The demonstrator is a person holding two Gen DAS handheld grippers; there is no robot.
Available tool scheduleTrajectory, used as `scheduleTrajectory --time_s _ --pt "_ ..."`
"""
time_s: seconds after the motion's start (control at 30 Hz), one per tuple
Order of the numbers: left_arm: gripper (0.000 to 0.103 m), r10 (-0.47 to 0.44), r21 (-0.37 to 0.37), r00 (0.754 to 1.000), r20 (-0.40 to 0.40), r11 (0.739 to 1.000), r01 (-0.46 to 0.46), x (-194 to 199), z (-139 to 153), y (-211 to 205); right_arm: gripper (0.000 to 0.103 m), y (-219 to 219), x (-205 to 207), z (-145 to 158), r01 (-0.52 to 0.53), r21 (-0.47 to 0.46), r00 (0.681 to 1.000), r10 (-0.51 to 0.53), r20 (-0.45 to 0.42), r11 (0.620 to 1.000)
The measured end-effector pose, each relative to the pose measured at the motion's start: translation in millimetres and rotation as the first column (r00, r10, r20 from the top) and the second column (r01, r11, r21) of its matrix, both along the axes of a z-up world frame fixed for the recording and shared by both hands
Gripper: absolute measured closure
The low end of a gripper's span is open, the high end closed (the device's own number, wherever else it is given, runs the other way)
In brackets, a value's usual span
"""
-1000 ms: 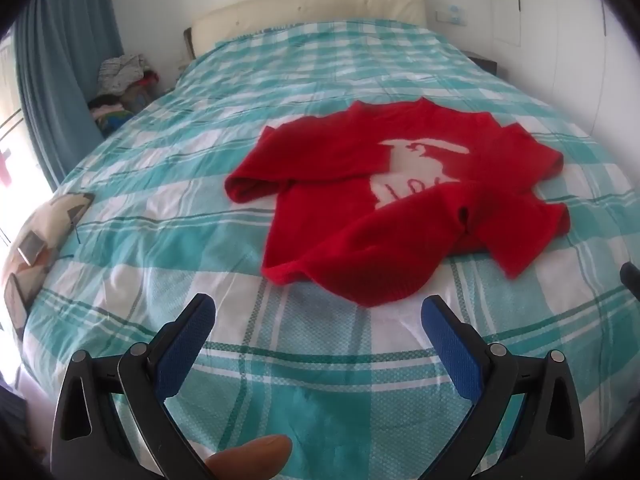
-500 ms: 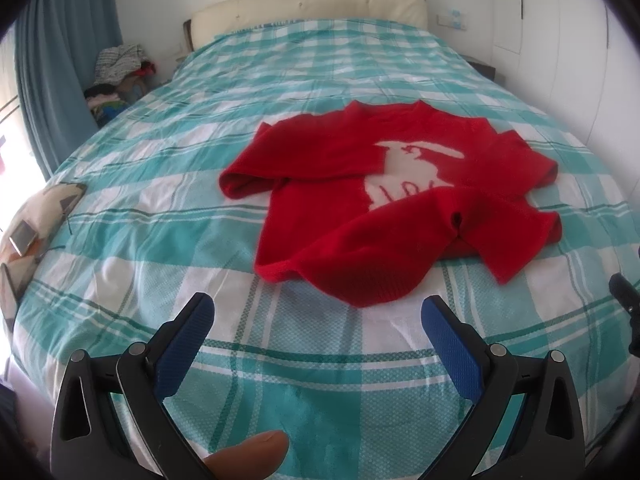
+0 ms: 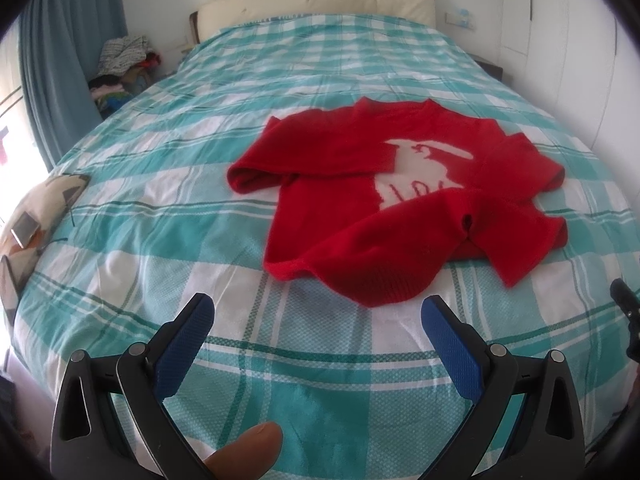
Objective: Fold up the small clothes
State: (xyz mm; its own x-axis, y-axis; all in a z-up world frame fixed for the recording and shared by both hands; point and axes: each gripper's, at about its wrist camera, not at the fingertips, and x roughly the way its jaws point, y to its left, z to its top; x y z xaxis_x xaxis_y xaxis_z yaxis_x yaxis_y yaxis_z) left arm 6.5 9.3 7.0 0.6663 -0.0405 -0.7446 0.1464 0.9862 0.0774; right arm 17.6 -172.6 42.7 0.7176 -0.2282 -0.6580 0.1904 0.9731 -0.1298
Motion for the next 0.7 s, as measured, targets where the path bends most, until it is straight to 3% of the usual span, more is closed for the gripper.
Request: scheduleTrajectory --time_s 0.7 --pt "0.000 -0.001 0.025 0.999 -0.035 1.000 0.002 -0.4 -10.3 -4.5 0.000 -6.3 -1.6 1.3 0.009 0.021 1.000 -0.009 0.011 1.000"
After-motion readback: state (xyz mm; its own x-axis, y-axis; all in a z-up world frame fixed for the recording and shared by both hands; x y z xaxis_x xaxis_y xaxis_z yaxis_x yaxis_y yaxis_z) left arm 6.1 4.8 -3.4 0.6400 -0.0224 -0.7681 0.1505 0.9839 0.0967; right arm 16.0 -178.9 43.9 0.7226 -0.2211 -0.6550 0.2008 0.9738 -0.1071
